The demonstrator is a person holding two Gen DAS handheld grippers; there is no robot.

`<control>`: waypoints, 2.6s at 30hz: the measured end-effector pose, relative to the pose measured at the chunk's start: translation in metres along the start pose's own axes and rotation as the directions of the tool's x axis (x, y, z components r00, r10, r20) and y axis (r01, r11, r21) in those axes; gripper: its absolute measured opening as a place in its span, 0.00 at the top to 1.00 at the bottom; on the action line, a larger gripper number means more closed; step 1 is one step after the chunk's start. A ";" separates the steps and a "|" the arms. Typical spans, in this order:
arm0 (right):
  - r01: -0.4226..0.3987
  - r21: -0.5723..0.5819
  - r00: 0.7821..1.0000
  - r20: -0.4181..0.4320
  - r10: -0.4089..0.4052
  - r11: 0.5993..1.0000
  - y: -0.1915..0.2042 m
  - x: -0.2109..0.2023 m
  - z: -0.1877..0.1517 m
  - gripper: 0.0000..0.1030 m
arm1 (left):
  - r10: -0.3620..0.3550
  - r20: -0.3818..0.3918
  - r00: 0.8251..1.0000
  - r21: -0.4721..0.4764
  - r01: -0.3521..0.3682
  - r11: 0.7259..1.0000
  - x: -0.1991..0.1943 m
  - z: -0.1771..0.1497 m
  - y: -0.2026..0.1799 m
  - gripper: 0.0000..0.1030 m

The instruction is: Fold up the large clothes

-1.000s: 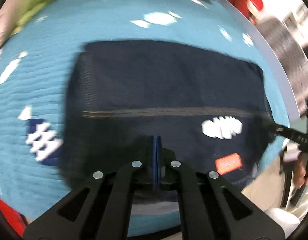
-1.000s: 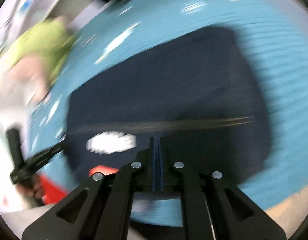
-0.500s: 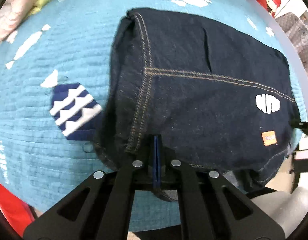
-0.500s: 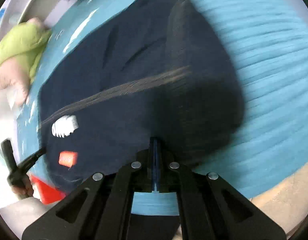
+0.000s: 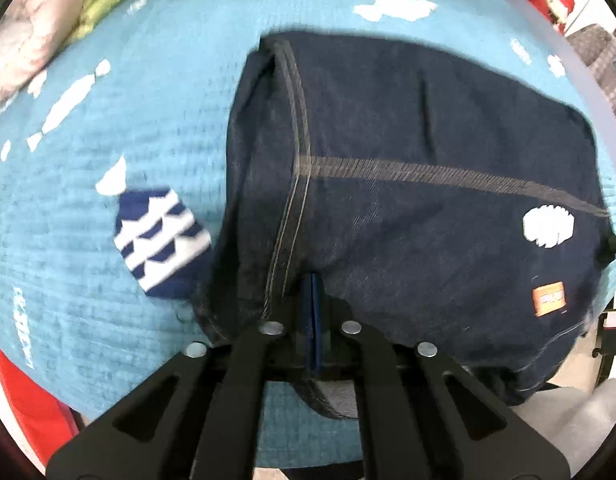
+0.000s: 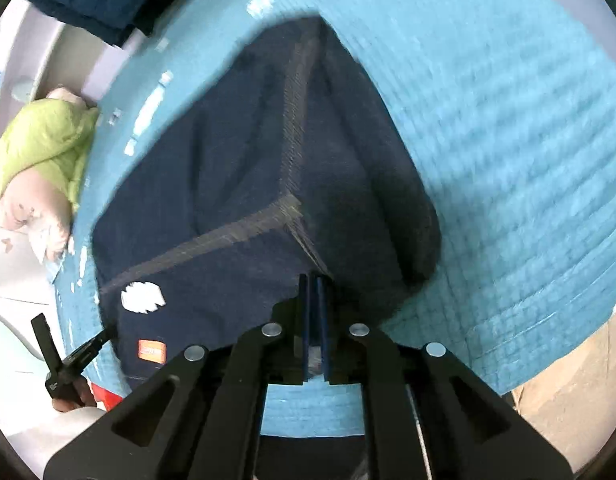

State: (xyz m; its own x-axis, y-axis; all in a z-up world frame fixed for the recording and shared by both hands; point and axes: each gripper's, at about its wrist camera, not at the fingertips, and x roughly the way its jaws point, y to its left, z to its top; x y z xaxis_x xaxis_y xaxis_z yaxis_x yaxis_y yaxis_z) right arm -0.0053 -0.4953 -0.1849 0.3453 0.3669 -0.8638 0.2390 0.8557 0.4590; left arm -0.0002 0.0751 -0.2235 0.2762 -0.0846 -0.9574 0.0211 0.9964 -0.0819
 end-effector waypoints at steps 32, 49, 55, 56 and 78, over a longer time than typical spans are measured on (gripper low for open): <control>-0.060 0.122 0.994 0.095 0.048 0.991 -0.013 0.023 0.006 0.84 | -0.093 0.110 0.990 -0.126 0.107 0.986 -0.018 0.053 -0.029 0.46; -0.142 -0.059 0.965 0.216 0.152 0.988 0.075 -0.014 0.007 0.84 | -0.114 -0.083 0.990 -0.028 0.112 0.993 0.102 0.201 -0.173 0.92; -0.123 -0.044 0.974 0.185 0.129 0.991 0.072 -0.009 0.015 0.84 | -0.049 -0.097 0.994 0.058 0.055 0.997 0.062 0.191 -0.194 0.92; -0.120 -0.049 0.975 0.181 0.127 0.992 0.072 -0.009 0.016 0.84 | -0.060 -0.114 0.992 0.052 0.067 0.996 0.055 0.186 -0.193 0.92; -0.013 -0.048 0.994 0.111 0.018 0.999 0.058 0.027 0.024 0.78 | -0.015 -0.001 1.000 0.058 0.015 0.998 0.039 0.135 -0.191 0.93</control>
State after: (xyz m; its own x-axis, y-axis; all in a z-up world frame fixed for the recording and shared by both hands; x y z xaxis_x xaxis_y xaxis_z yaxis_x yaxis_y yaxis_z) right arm 0.0399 -0.4442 -0.1763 0.4480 0.3400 -0.8269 0.1905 0.8674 0.4598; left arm 0.1366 -0.1181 -0.2074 0.2749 -0.0998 -0.9563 0.0813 0.9935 -0.0803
